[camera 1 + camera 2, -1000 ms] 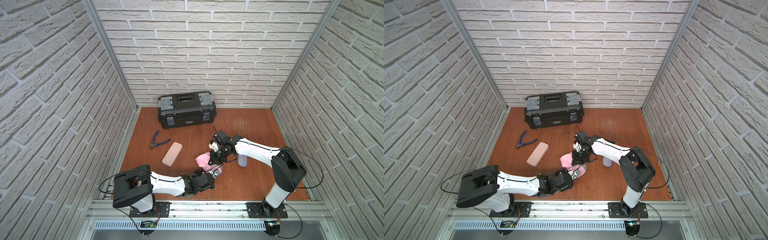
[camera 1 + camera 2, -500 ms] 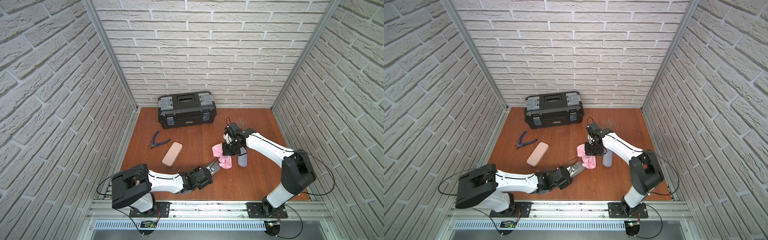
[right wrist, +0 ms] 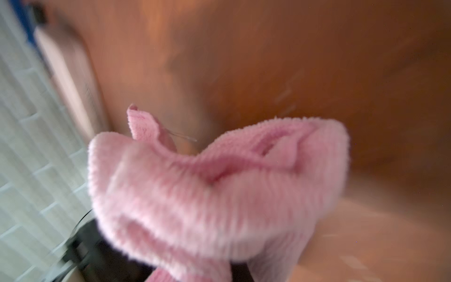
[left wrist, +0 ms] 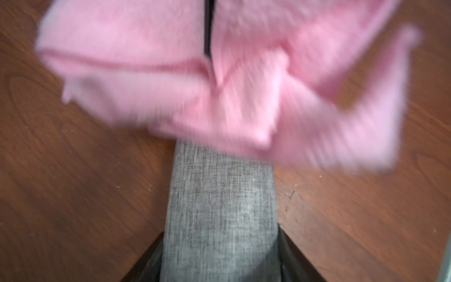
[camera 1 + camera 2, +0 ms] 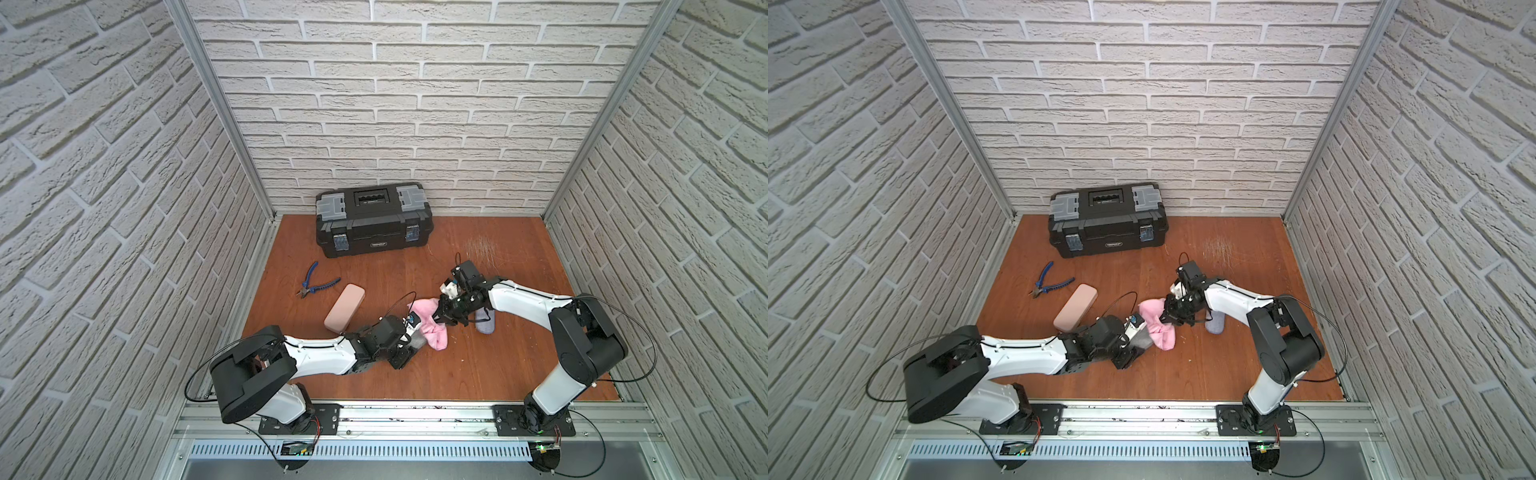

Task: Wipe the eyeglass case
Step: Wipe the dirt from the eyeglass case.

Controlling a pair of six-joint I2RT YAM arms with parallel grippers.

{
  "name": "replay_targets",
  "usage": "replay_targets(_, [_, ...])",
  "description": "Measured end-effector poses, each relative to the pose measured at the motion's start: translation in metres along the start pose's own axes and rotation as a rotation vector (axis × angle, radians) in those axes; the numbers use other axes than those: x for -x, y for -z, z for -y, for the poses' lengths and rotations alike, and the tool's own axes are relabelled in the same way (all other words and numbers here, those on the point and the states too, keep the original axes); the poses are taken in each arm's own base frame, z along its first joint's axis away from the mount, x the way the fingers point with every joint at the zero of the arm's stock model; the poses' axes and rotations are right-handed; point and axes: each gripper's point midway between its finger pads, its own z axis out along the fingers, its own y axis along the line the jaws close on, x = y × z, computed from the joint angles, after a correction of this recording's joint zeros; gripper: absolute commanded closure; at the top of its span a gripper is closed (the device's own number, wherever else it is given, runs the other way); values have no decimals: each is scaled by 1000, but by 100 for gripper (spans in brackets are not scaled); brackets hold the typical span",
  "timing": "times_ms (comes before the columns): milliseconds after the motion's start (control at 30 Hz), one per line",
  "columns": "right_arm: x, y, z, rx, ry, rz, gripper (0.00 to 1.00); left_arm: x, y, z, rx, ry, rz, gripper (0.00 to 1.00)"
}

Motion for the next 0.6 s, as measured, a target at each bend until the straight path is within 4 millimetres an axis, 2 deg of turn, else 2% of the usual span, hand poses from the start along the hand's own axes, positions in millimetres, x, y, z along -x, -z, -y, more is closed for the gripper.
replay_targets(67, [23, 13, 22, -152, 30, 87, 97, -2, 0, 2, -8, -2, -4, 78])
replay_targets(133, [35, 29, 30, -265, 83, 141, 97, -4, 2, 4, 4, -19, -9, 78])
replay_targets(200, [43, 42, 17, -313, 161, 175, 97, -6, 3, 4, 45, -63, -16, 77])
replay_targets(267, [41, 48, -6, -301, 229, 185, 97, -7, 4, 6, 99, -129, -26, 77])
replay_targets(333, [33, 48, -33, -267, 293, 179, 97, -6, 4, 9, 161, -210, -40, 77])
replay_targets(433, [6, 36, -73, -191, 380, 126, 97, 1, -1, 12, 269, -312, -53, 76])
replay_targets(500, [-16, 20, -96, -126, 413, 59, 97, 5, -3, 13, 335, -362, -57, 76])
replay_targets(600, [-45, -8, -118, -7, 401, -55, 97, 6, -2, 9, 403, -389, -61, 76])
